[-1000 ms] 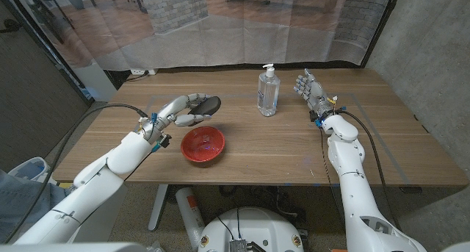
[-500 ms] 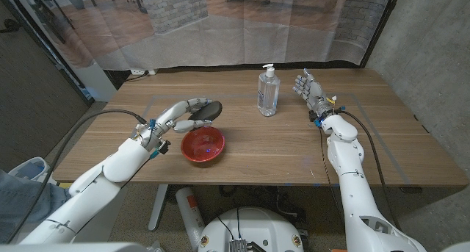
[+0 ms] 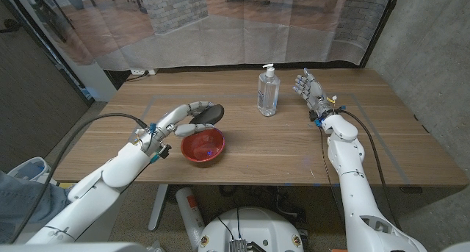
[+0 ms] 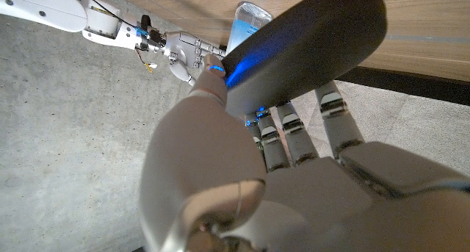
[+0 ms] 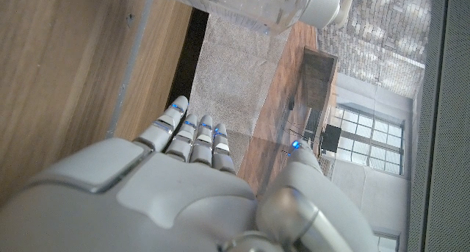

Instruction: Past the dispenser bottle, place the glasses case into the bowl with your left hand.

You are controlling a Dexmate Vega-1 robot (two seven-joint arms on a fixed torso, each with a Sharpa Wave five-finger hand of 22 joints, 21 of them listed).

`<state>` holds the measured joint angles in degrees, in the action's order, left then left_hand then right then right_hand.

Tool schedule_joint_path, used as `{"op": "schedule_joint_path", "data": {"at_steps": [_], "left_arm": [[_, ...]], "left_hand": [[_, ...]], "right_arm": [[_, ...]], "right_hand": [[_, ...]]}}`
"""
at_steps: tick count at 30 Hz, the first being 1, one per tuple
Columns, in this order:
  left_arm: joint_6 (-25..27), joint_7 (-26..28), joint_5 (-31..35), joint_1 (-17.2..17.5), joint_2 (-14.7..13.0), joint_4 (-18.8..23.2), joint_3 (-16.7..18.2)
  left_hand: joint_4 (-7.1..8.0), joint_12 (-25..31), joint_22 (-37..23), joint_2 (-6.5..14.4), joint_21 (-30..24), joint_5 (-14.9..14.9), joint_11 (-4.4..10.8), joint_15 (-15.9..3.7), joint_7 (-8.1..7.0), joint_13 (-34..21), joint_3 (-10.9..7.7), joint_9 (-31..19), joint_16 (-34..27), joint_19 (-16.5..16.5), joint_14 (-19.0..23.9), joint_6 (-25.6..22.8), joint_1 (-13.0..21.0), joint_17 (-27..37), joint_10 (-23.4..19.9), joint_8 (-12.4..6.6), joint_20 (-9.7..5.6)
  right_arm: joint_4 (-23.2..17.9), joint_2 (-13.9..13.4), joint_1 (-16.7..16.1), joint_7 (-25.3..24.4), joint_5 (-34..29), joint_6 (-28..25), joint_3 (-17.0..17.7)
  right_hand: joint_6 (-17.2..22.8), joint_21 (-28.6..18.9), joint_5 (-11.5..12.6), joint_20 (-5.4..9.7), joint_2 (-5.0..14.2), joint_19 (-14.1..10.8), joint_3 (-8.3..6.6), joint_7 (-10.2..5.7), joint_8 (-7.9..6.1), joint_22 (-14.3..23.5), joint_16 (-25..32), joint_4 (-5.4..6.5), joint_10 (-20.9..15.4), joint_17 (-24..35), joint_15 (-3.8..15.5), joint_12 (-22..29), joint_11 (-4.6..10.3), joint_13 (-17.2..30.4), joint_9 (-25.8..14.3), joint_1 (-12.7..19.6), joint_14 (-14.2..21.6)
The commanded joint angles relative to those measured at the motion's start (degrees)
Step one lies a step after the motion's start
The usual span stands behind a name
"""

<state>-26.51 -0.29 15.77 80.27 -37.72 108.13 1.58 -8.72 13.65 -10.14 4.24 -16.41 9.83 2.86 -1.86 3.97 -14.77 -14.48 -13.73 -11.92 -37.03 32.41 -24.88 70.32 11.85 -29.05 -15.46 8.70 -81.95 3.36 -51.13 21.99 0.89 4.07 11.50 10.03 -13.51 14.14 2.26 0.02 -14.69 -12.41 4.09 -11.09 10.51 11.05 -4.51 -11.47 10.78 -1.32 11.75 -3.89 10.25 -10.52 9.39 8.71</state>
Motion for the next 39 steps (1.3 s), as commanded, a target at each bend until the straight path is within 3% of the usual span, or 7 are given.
{"op": "schedule_joint_path", "data": {"at_steps": [1,23,39], "left_arm": [[-0.72,-0.43,0.85,0.83,0.73,-0.04,0.09],[-3.81,-0.09,-0.58,1.32,1.24,-4.02,-0.03],[-2.85,-0.66,-0.81,0.66,1.22,-5.51,-0.98]], "left_hand": [[1.54,0.19,-0.17,2.74,0.34,0.3,0.38,-0.87,0.02,-0.13,-3.73,-0.11,-0.17,-4.76,1.23,-0.37,2.06,0.18,-0.65,-0.22,-4.8],[1.53,0.02,-0.19,2.67,0.82,0.33,0.56,-0.77,-0.19,-0.15,-3.83,-0.06,-0.03,-4.35,1.11,-0.5,1.88,0.16,-0.88,0.0,-4.82],[1.48,-0.15,-0.22,2.63,1.05,0.34,0.68,-0.73,-0.08,-0.18,-3.92,-0.02,0.02,-4.26,1.11,-0.73,1.83,0.14,-0.87,0.1,-4.81]], "right_arm": [[0.78,-0.23,0.56,0.26,0.34,-0.01,0.56],[0.48,-0.06,0.44,-0.33,-0.48,-0.55,0.45],[2.1,0.08,1.1,-0.06,-0.4,-0.48,0.74]], "right_hand": [[0.44,0.22,0.02,0.61,0.43,-0.52,-0.04,0.27,-0.11,0.17,-0.04,-0.18,-0.37,0.15,-0.05,0.11,0.1,0.17,-0.23,0.19,0.36],[0.56,0.4,-0.02,0.65,0.55,-0.64,0.04,0.19,-0.15,0.19,-0.06,-0.23,-0.41,0.16,-0.02,0.11,0.21,0.17,-0.23,0.22,0.35],[0.59,0.52,-0.04,0.7,0.62,-0.71,0.1,0.22,-0.16,0.19,-0.07,-0.27,-0.48,0.16,0.05,0.12,0.15,0.17,-0.23,0.24,0.36]]}}
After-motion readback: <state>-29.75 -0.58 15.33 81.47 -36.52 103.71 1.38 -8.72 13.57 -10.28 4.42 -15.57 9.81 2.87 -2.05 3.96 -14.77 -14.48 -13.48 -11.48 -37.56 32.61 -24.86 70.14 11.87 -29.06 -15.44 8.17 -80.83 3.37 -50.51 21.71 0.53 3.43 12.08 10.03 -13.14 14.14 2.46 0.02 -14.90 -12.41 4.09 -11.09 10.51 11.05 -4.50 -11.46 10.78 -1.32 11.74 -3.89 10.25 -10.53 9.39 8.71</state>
